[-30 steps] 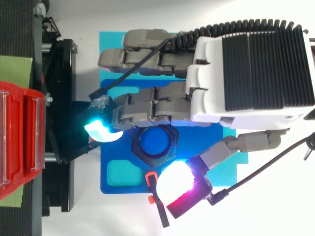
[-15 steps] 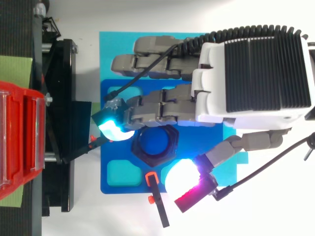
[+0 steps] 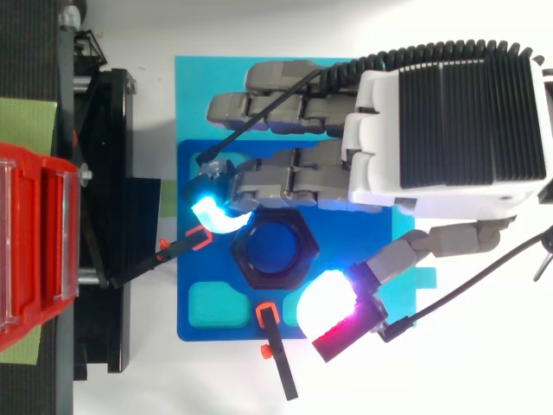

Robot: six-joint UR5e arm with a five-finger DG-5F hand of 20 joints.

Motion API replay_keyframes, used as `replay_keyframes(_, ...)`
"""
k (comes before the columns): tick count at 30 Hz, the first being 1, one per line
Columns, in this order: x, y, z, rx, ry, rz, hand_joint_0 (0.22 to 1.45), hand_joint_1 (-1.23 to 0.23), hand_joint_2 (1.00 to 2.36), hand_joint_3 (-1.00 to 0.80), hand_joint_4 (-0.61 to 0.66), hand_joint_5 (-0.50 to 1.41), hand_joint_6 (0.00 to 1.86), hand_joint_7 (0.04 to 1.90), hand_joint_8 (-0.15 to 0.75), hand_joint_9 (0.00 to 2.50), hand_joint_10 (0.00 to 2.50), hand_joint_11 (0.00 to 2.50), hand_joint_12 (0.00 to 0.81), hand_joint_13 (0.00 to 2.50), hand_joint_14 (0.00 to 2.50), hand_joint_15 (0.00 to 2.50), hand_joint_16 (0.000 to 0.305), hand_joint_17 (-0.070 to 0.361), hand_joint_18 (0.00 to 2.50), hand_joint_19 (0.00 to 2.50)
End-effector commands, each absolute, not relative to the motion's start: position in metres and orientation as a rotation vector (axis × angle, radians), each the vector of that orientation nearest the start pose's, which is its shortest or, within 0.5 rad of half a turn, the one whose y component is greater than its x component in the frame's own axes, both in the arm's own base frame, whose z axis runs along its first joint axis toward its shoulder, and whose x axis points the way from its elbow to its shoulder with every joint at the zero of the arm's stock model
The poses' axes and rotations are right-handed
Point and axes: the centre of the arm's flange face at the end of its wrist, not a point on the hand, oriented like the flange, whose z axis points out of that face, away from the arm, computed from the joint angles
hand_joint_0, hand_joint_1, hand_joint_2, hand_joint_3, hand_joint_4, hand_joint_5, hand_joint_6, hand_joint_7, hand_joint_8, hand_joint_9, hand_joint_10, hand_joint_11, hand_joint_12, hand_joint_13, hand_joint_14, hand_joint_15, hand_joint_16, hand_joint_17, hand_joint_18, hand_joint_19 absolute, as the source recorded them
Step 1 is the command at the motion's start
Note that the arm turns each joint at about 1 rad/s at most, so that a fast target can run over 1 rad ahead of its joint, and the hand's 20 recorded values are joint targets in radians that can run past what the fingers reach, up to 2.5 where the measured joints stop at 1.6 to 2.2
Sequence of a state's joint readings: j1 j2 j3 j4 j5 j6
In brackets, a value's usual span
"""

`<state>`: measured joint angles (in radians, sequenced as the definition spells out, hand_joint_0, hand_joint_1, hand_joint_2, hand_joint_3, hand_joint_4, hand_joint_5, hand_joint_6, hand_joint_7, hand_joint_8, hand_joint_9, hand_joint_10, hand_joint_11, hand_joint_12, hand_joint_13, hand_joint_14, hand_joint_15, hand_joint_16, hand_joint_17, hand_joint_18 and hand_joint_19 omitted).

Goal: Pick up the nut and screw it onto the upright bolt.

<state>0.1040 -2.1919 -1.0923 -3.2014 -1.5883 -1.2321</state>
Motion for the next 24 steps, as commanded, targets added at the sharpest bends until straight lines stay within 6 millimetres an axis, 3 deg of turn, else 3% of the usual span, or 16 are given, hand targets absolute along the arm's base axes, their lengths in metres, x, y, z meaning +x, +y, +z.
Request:
replay_keyframes(1,0.723,-0.058,0.334,0.198,1.776,0.334,0.46,-0.29,1.0,-0.5,0.19,-0.1,0.5,1.15,0.113,0.27,0.0,0.0,0.146,0.07,0.0,0.0,0.017,0.038,0.0,0.0)
replay_keyframes(13,0.722,-0.064,0.336,0.205,1.77,0.329,0.47,-0.31,1.0,-0.5,0.16,-0.07,0.5,1.49,0.154,0.35,0.0,0.0,0.15,0.16,0.0,0.0,0.014,0.031,0.0,0.0)
replay_keyframes(24,0.721,-0.072,0.336,0.2,1.772,0.334,0.48,-0.35,1.0,-0.5,0.14,-0.05,0.62,1.39,0.188,0.49,0.0,0.0,0.185,0.23,0.0,0.0,0.014,0.032,0.0,0.0)
